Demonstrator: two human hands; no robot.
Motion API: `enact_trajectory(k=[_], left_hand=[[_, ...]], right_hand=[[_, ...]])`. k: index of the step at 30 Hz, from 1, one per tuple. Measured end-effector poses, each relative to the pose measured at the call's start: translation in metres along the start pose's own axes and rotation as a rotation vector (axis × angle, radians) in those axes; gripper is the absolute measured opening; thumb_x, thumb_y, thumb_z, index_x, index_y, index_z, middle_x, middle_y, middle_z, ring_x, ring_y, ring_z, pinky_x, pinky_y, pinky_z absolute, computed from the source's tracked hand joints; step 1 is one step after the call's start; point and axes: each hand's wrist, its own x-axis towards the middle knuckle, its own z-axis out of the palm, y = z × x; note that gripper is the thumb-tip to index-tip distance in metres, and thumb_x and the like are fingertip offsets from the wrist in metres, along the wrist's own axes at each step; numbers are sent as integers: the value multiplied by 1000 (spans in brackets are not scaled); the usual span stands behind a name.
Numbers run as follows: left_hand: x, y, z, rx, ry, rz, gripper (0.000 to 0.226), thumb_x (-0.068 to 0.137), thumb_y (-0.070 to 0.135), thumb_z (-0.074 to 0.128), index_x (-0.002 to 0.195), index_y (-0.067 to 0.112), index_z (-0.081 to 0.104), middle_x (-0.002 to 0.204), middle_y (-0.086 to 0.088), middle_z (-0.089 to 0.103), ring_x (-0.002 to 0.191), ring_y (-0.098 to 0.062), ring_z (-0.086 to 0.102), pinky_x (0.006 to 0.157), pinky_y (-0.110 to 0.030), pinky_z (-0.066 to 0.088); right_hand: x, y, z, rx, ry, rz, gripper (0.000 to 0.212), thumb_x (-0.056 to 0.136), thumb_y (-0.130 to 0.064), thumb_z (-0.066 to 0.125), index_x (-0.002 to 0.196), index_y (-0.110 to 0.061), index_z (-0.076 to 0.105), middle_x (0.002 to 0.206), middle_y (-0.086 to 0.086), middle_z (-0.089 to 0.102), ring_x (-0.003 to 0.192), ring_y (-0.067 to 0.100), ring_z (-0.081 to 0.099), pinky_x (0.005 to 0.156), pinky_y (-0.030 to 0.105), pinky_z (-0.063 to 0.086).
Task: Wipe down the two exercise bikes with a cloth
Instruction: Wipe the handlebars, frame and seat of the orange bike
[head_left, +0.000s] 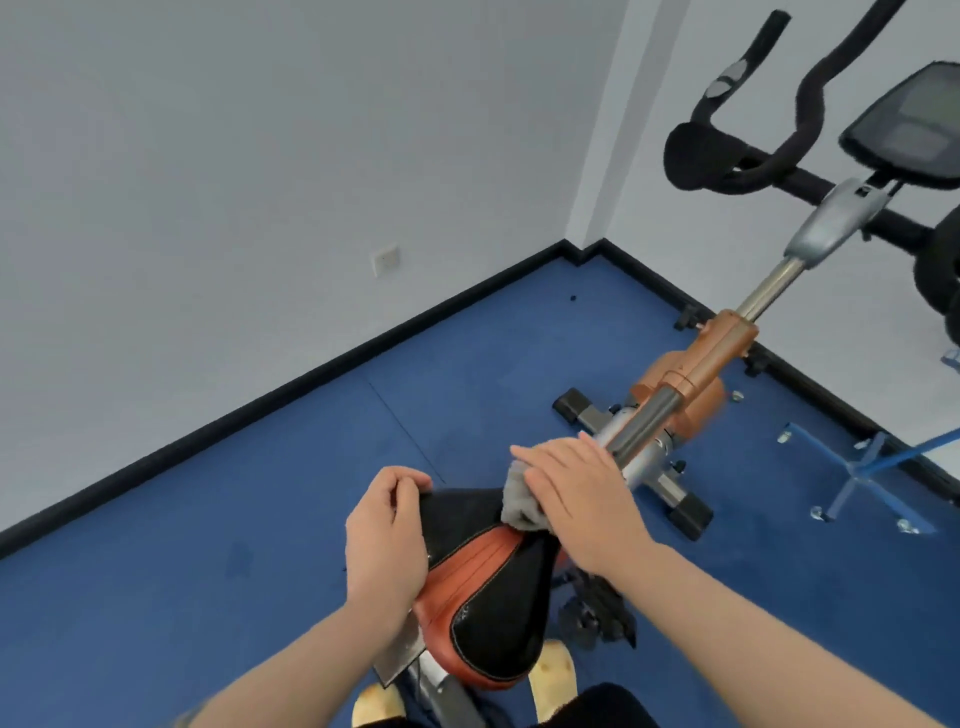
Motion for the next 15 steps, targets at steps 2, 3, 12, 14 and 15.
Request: enact_trajectory(k=[2,3,12,14,15], left_hand=[[-5,1,2,-13,100,-47,31,99,20,43,81,34,64,84,24,65,83,6,58,67,-21,41],[-7,1,2,-21,159,-64,31,99,20,42,81,35,63,84,24,66,83,5,59,69,-21,42],[-55,4,24,36,320,-216,28,103,40,30,122,36,50,123,19,52,114,-6,51,103,-39,41],[-72,2,32,38,391,-236,34,102,44,29,132,38,43,131,22,45,119,-4,47,106,-41,38],[-78,1,35,17,422,-243,34,102,43,30,134,37,41,133,21,44,121,-4,46,107,-41,38]], right_hand=[[8,-20,0,-72,13,89,44,104,-36,19,140,-31,45,129,-15,52,124,11,41,116,36,12],[6,-40,2,-35,18,82,46,102,-36,21,136,-26,50,124,-11,57,120,15,47,115,39,18],[29,-8,-4,-102,-90,-303,42,102,-45,17,123,-30,51,113,-7,65,98,20,61,81,38,41],[30,-32,-1,-173,-85,-285,47,100,-42,7,112,-28,50,109,-7,64,93,22,61,72,37,35],[30,-47,6,-114,-79,-290,48,100,-42,6,115,-27,49,112,-6,63,95,22,61,72,37,33]])
